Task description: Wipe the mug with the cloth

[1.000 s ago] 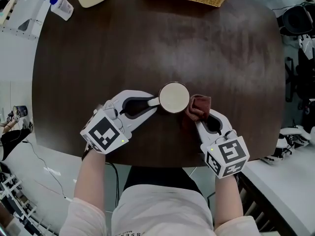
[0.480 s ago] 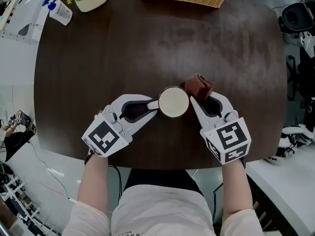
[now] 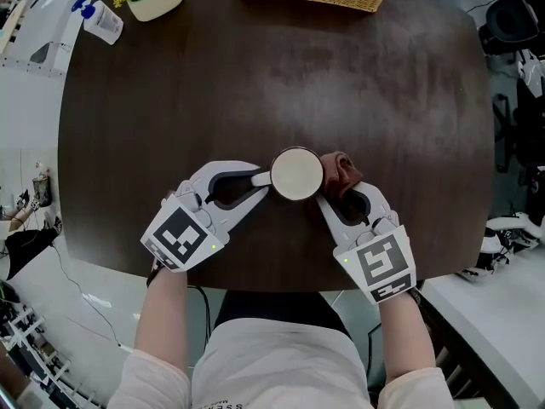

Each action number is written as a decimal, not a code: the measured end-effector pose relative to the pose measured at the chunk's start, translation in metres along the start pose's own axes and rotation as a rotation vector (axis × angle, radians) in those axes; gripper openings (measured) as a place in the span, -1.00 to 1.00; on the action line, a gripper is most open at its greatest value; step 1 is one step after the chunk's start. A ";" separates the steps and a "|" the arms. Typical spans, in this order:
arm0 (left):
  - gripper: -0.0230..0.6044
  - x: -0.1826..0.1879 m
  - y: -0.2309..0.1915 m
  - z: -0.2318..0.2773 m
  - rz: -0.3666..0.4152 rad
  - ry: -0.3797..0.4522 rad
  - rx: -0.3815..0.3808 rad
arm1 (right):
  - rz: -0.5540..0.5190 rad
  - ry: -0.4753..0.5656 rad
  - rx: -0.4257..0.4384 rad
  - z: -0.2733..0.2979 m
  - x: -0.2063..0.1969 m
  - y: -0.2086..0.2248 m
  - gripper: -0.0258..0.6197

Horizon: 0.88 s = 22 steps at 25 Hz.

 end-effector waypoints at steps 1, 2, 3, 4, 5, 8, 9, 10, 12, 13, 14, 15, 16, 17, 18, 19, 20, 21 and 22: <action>-0.67 -0.001 0.000 0.000 -0.003 0.001 0.002 | 0.009 -0.005 0.006 -0.001 -0.001 -0.005 -0.67; -0.67 -0.001 -0.001 -0.001 -0.007 0.003 0.003 | 0.020 -0.009 0.014 -0.002 -0.003 -0.010 -0.67; -0.67 -0.001 -0.001 -0.001 -0.011 0.007 0.003 | 0.027 -0.012 0.023 -0.002 -0.005 -0.016 -0.66; -0.67 -0.001 -0.001 0.000 -0.013 0.010 0.001 | 0.032 -0.013 0.034 -0.003 -0.006 -0.022 -0.66; -0.67 -0.001 -0.001 0.000 -0.013 0.012 -0.001 | 0.036 -0.013 0.047 -0.002 -0.008 -0.028 -0.66; -0.67 -0.002 0.000 -0.001 -0.010 0.014 -0.012 | 0.046 -0.017 0.103 0.000 -0.010 -0.047 -0.67; -0.67 -0.003 0.001 -0.001 -0.009 0.012 -0.019 | 0.047 -0.023 0.112 -0.001 -0.010 -0.050 -0.66; -0.67 -0.003 0.002 -0.001 -0.006 0.007 -0.027 | 0.048 -0.030 0.111 -0.003 -0.010 -0.050 -0.67; -0.67 -0.004 0.001 -0.001 0.000 -0.007 -0.045 | 0.060 -0.039 0.087 -0.010 -0.008 -0.041 -0.67; -0.67 -0.004 0.000 -0.001 0.005 -0.017 -0.055 | 0.069 -0.042 0.070 -0.015 -0.006 -0.035 -0.67; -0.67 -0.003 0.000 -0.001 0.007 -0.025 -0.065 | 0.073 -0.043 0.052 -0.020 -0.004 -0.028 -0.67; -0.67 -0.003 0.001 -0.001 0.005 -0.029 -0.075 | 0.068 -0.043 0.035 -0.026 -0.001 -0.020 -0.67; -0.67 -0.002 0.002 -0.001 0.000 -0.029 -0.084 | 0.055 -0.045 0.018 -0.031 0.002 -0.011 -0.67; -0.67 -0.001 0.002 -0.001 -0.005 -0.027 -0.090 | 0.035 -0.048 0.004 -0.034 0.004 -0.002 -0.67; -0.67 0.000 0.003 -0.001 -0.005 -0.028 -0.092 | 0.010 -0.051 -0.003 -0.036 0.007 0.008 -0.67; -0.67 0.000 0.003 -0.001 -0.003 -0.032 -0.093 | -0.018 -0.049 -0.001 -0.035 0.010 0.016 -0.67; -0.67 0.001 0.003 -0.001 0.001 -0.037 -0.093 | -0.048 -0.042 0.011 -0.032 0.014 0.024 -0.67; -0.67 0.001 0.003 -0.002 0.006 -0.041 -0.095 | -0.080 -0.032 0.034 -0.028 0.018 0.031 -0.67; -0.67 0.002 0.003 -0.002 0.013 -0.044 -0.100 | -0.114 -0.021 0.066 -0.024 0.023 0.038 -0.67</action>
Point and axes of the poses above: the fingertips, and each gripper's own axes: z forward along the fingers, y to its right, x out of its top, the point moved 4 cm from there along -z, backward along the fingers, and after that the axes turned 3 degrees about y, right-handed, at the moved point
